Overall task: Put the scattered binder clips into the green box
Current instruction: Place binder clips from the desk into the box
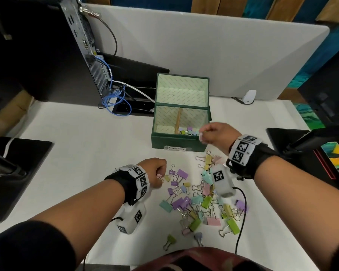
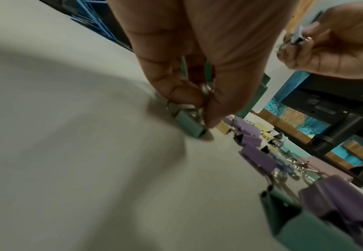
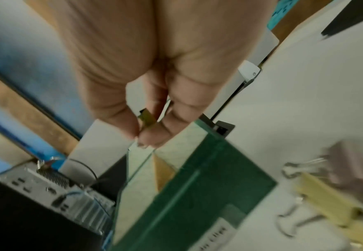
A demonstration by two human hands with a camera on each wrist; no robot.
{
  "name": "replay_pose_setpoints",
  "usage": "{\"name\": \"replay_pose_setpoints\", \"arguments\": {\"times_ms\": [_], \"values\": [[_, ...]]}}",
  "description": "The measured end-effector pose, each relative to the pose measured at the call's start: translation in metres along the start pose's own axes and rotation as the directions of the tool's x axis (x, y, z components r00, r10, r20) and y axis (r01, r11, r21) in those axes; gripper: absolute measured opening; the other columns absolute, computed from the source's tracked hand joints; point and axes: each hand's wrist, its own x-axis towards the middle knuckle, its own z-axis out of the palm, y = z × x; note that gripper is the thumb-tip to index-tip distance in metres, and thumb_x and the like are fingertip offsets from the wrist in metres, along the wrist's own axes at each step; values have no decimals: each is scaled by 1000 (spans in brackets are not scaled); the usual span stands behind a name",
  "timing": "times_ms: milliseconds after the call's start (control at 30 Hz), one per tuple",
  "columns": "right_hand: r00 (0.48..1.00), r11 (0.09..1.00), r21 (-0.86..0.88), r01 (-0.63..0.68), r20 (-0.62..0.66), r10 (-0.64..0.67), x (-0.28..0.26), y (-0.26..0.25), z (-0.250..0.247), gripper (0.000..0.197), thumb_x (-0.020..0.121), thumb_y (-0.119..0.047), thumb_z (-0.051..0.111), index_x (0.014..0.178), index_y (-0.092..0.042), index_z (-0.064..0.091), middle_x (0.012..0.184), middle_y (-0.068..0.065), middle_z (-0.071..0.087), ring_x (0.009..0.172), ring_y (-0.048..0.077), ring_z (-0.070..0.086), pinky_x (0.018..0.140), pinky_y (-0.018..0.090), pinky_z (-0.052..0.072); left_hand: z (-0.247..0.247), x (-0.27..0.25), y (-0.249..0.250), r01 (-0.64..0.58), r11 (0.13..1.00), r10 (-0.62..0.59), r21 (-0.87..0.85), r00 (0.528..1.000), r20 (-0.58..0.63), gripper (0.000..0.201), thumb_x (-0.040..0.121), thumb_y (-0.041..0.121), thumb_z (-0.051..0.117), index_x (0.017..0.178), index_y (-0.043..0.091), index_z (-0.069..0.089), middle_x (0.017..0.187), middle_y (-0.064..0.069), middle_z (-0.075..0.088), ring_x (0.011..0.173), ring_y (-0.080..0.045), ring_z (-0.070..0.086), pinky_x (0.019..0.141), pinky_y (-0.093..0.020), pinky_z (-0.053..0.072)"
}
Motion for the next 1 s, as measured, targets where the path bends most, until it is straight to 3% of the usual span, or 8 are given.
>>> {"name": "replay_pose_setpoints", "arguments": {"times_ms": [67,267,433,500,600,767,900,1000], "values": [[992,989,144,31,-123,-14,10,-7,2,14,80,-3,66,78,-17,63,80,3,65,83,22,62,90,36,53,-1,0,1,0,1000,0,-14,1000,22,37,63,4,68,59,28,40,70,9,47,67,-15,46,60,-23,39],[985,997,-56,46,-162,-55,16,-6,23,39,87,-8,60,126,-9,54,118,7,59,111,17,55,91,19,39,-1,-4,-6,15,995,-16,-99,1000,-15,36,64,1,65,56,28,41,66,9,48,64,-14,46,63,-23,39],[983,974,-206,98,-130,-127,0,3,23,22,91,-12,54,110,-18,62,110,1,63,98,13,56,82,19,39,-20,-7,2,-18,970,-17,-243,990,-143,35,70,2,68,61,27,46,66,10,49,62,-8,46,61,-19,40],[982,948,-289,136,-87,-168,-7,8,22,19,89,-11,56,105,-17,63,102,-1,59,92,12,54,77,19,41,-37,-3,15,-58,957,-1,-283,979,-204,31,75,3,66,66,25,46,69,9,49,62,-6,45,62,-19,39],[954,826,-487,283,53,-296,-18,17,20,18,86,-9,59,102,-14,64,109,3,53,95,15,53,90,25,44,-62,14,39,-110,932,2,-346,954,-298,28,76,4,67,69,22,46,69,7,48,61,-6,45,59,-19,38],[891,633,-683,364,454,-23,-48,28,37,27,86,-13,54,109,-20,66,102,-2,57,92,15,55,78,25,45,-83,49,81,-173,939,41,-297,915,-402,22,75,7,68,77,18,50,69,6,47,60,-10,45,54,-17,39],[853,592,-716,369,515,91,-53,38,53,44,85,-10,55,126,-25,54,126,4,53,116,24,52,91,30,43,-82,72,94,-137,940,9,-312,925,-380,28,75,7,69,70,23,46,66,7,44,65,-16,45,51,-19,38],[858,604,-711,359,506,85,-51,45,56,48,86,-8,53,130,-26,51,131,5,49,120,25,49,94,31,43,-75,79,94,-56,936,-70,-347,937,-342,23,75,18,73,89,20,55,79,6,47,77,-15,48,61,-22,41]]}}
